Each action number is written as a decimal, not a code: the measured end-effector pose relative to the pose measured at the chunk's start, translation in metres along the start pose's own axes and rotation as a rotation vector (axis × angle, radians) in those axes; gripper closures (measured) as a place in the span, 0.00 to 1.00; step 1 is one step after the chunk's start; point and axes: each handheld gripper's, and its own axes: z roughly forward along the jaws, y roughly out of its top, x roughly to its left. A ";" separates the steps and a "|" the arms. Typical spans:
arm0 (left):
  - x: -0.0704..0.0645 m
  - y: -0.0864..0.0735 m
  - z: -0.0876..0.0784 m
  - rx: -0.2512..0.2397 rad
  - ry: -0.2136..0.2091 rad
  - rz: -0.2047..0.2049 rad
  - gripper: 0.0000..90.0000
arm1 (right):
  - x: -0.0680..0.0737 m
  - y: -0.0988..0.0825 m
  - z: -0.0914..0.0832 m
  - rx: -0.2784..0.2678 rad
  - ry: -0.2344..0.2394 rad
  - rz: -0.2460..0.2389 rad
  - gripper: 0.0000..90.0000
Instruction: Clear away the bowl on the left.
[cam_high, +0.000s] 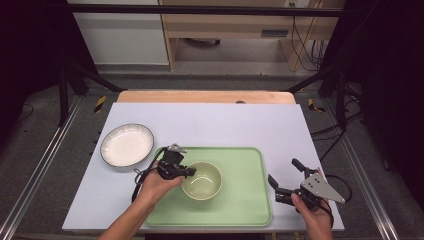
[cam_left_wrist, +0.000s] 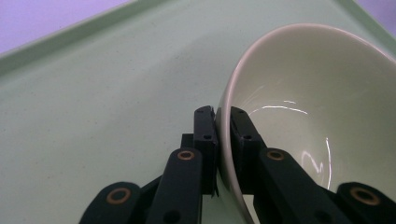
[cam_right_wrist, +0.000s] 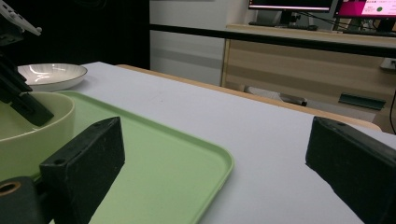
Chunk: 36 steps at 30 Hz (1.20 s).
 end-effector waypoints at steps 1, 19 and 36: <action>0.000 0.000 0.000 0.000 -0.001 -0.001 0.92 | 0.000 0.000 0.000 -0.002 0.000 -0.001 0.05; -0.009 0.001 -0.002 -0.034 0.041 0.078 0.62 | -0.001 0.000 0.000 0.000 -0.002 0.001 0.05; -0.021 0.005 -0.024 -0.150 0.013 0.186 0.17 | 0.000 0.000 0.000 0.001 0.000 -0.007 0.05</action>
